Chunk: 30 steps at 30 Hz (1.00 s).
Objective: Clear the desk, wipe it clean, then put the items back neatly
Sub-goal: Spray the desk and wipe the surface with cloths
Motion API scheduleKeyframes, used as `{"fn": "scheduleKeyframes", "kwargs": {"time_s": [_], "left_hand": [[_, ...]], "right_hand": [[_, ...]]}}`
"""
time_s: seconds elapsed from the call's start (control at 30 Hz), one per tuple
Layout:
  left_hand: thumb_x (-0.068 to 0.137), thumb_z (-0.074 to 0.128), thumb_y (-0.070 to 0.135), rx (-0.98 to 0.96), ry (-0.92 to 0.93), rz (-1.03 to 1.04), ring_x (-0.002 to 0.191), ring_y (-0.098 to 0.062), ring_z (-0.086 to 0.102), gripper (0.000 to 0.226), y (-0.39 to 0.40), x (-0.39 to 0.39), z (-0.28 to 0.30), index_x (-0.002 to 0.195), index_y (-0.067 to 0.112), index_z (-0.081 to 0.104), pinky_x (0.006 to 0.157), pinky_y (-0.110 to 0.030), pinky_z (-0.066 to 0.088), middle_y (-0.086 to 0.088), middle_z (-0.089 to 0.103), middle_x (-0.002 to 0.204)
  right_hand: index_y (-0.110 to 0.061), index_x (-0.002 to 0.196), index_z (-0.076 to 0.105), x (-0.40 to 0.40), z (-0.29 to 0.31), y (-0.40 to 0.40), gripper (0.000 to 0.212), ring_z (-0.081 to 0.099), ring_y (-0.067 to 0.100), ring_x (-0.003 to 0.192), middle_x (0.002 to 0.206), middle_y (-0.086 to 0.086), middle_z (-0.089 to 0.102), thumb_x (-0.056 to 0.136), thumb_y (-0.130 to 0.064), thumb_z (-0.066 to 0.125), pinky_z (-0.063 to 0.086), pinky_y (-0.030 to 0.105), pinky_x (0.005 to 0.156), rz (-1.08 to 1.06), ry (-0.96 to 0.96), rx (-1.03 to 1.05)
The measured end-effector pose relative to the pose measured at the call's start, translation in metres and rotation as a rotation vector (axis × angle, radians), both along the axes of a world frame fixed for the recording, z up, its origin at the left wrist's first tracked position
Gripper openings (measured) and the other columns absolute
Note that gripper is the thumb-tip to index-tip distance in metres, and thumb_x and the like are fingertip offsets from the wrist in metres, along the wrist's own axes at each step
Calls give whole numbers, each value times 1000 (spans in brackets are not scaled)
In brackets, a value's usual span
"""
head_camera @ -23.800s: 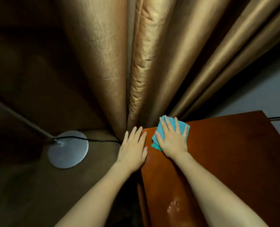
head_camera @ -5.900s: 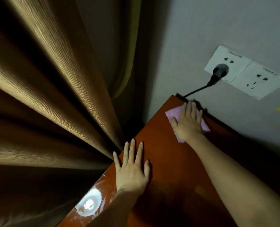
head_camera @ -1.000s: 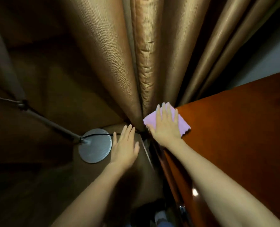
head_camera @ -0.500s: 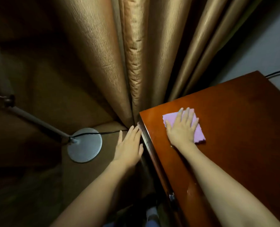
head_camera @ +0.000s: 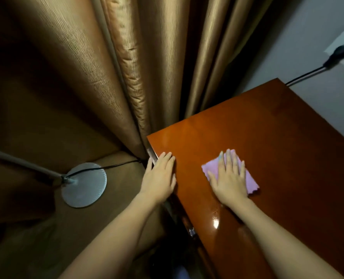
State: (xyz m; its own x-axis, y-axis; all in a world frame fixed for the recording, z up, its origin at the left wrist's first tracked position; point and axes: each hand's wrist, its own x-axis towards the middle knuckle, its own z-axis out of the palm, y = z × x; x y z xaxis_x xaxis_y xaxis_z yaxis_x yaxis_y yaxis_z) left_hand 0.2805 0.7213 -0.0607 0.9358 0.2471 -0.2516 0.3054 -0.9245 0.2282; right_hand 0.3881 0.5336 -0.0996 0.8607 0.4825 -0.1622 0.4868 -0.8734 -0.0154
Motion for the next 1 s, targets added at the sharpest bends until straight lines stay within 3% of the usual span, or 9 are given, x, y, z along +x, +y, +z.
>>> {"fn": "scheduleKeyframes", "kwargs": {"time_s": [0.1, 0.23, 0.37, 0.57, 0.63, 0.73, 0.8, 0.87, 1.0], "left_hand": [[100, 30, 36, 26, 8, -4, 147, -14, 3, 58, -2, -1, -5, 152, 17, 14, 118, -38, -1, 2, 10, 159], [99, 31, 35, 80, 51, -13, 147, -15, 5, 58, 2, 0, -7, 151, 15, 15, 117, -40, 3, 0, 12, 159], [99, 34, 31, 50, 33, -49, 147, -18, 5, 58, -7, 19, 0, 151, 15, 16, 117, -40, 3, -1, 11, 159], [100, 33, 33, -53, -8, -126, 147, -20, 3, 57, -30, 41, -6, 152, 18, 13, 120, -38, 3, -1, 9, 159], [101, 32, 32, -67, -21, -124, 147, -19, 3, 57, -32, 41, -9, 152, 18, 12, 119, -37, 0, -1, 8, 160], [100, 32, 32, -53, 0, -159, 147, -19, 5, 57, -28, 42, -11, 152, 17, 13, 118, -35, -1, -1, 9, 159], [98, 35, 29, -38, 7, -166, 145, -22, 14, 55, -23, 49, -11, 150, 15, 22, 118, -38, 6, -3, 18, 157], [91, 40, 26, -44, 7, -155, 138, -28, 33, 53, -23, 61, -8, 142, 10, 40, 114, -45, 24, -9, 38, 148], [73, 42, 30, -22, 8, -115, 108, -28, 63, 51, -31, 94, -4, 113, 9, 66, 84, -47, 53, -9, 65, 116]], "right_hand": [[2, 148, 19, 4, 3, 56, 83, 8, 38, 145, 154, 24, 19, 89, -55, 13, 6, 57, 114, -189, 18, 63], [2, 141, 39, -22, -4, 65, 77, 27, 40, 139, 146, 25, 37, 87, -53, 26, 17, 56, 111, 143, -48, 46], [-1, 141, 39, -32, -2, 8, 75, 22, 32, 141, 147, 20, 38, 90, -55, 28, 10, 48, 113, 341, 8, 14], [1, 140, 39, 40, 2, -51, 82, 27, 31, 139, 145, 21, 41, 95, -57, 3, 13, 47, 112, 54, -6, -43], [3, 141, 37, 66, 3, -38, 84, 28, 35, 140, 146, 23, 37, 93, -58, 6, 21, 53, 111, -47, -35, -13], [1, 149, 15, 85, 6, 6, 79, 6, 35, 146, 156, 22, 15, 93, -55, 19, 9, 56, 115, -222, -13, 5], [-2, 150, 7, 86, 6, 29, 78, -2, 34, 146, 158, 20, 7, 95, -54, 22, 2, 53, 115, -161, 0, 6], [0, 148, 22, 77, 3, 31, 78, 11, 35, 145, 154, 21, 21, 91, -54, 27, 7, 52, 113, -4, -43, 30], [-1, 141, 36, 64, -2, -18, 77, 24, 31, 142, 148, 19, 37, 85, -54, 33, 18, 50, 110, 250, -8, -4]]}}
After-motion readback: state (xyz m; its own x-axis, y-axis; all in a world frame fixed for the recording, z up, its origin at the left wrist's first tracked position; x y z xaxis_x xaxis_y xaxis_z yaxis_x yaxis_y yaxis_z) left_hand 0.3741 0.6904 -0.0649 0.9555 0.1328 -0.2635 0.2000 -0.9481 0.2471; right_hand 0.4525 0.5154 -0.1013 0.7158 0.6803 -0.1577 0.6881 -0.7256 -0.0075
